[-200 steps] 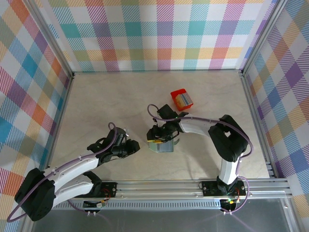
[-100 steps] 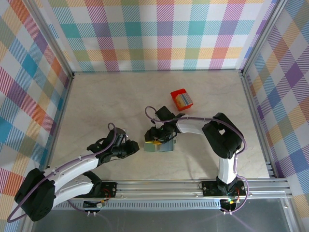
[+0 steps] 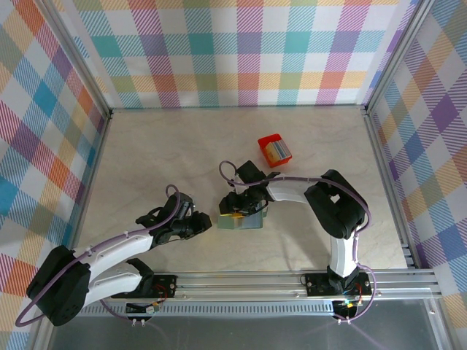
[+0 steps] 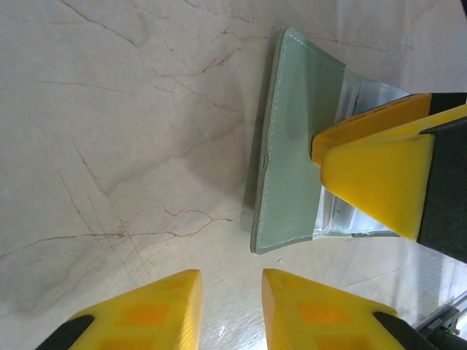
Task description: Put the credit cards into the card holder
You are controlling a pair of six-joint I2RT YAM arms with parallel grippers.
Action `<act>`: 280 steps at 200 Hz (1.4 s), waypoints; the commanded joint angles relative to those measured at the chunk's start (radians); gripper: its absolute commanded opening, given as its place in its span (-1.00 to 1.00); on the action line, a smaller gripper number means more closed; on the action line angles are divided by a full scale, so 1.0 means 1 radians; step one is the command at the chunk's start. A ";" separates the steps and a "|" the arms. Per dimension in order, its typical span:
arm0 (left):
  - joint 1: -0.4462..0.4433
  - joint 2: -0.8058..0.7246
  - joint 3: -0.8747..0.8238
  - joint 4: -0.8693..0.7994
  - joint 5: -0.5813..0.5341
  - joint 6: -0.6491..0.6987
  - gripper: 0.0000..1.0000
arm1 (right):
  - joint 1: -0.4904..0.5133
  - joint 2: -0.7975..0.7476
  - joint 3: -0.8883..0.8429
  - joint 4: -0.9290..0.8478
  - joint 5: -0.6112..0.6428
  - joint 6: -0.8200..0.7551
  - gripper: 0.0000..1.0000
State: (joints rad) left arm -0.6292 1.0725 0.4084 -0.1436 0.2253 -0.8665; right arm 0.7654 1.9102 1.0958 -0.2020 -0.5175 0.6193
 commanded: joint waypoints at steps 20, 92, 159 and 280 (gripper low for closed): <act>0.009 0.016 0.021 0.057 0.009 0.011 -0.37 | 0.000 -0.033 -0.009 0.005 -0.027 -0.040 0.00; 0.009 0.056 0.000 0.193 0.070 0.002 -0.28 | -0.028 -0.135 -0.031 -0.025 -0.007 -0.016 -0.03; 0.008 0.035 -0.026 0.279 0.115 -0.002 -0.23 | -0.029 -0.125 -0.036 0.009 -0.032 0.023 -0.03; -0.032 0.122 -0.037 0.431 0.135 -0.035 -0.20 | -0.029 -0.094 -0.040 0.071 -0.070 0.088 -0.05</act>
State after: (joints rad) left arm -0.6415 1.1774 0.3763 0.2264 0.3557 -0.8871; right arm 0.7391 1.7988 1.0657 -0.1516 -0.5591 0.6930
